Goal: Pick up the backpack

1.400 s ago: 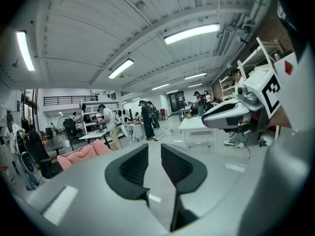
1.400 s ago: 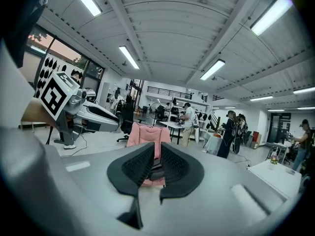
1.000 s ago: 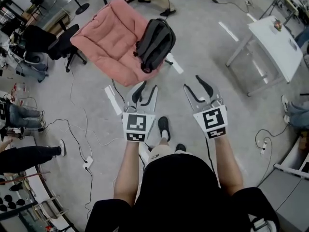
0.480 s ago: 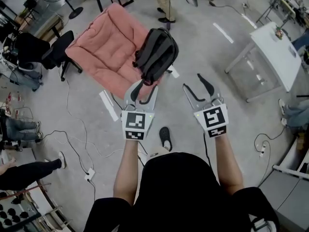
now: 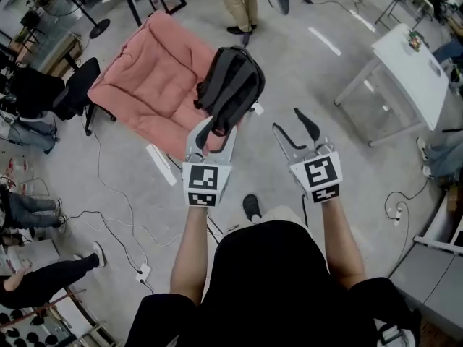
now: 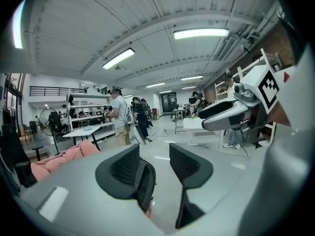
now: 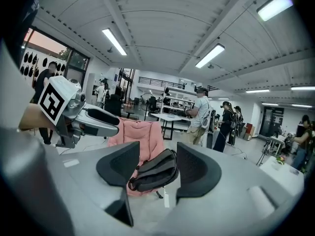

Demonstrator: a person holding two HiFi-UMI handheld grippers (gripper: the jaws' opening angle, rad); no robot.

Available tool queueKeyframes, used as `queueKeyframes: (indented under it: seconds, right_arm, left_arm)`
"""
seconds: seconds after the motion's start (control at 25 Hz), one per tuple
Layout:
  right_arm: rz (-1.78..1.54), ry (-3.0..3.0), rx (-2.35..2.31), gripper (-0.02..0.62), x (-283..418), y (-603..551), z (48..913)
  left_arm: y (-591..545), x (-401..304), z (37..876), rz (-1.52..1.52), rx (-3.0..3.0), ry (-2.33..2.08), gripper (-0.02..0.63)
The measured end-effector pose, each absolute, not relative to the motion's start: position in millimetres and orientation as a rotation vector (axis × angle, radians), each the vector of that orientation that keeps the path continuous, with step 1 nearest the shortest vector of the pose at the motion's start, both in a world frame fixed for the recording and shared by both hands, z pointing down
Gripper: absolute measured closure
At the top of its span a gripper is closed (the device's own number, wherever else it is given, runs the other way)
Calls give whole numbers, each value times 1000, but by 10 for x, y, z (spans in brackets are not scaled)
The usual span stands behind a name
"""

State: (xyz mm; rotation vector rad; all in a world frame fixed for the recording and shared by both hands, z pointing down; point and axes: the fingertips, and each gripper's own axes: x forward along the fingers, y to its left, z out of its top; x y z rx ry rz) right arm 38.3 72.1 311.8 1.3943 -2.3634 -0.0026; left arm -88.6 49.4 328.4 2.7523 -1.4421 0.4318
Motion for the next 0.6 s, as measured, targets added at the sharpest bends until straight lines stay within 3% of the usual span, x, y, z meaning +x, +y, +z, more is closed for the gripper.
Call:
queueKeyframes:
  seconds: [0.6]
  right_arm:
    - [77,-2369,1330,377,578,-59,3359]
  left_arm:
    - [-259,-586,3502,475,2719,-1395,413]
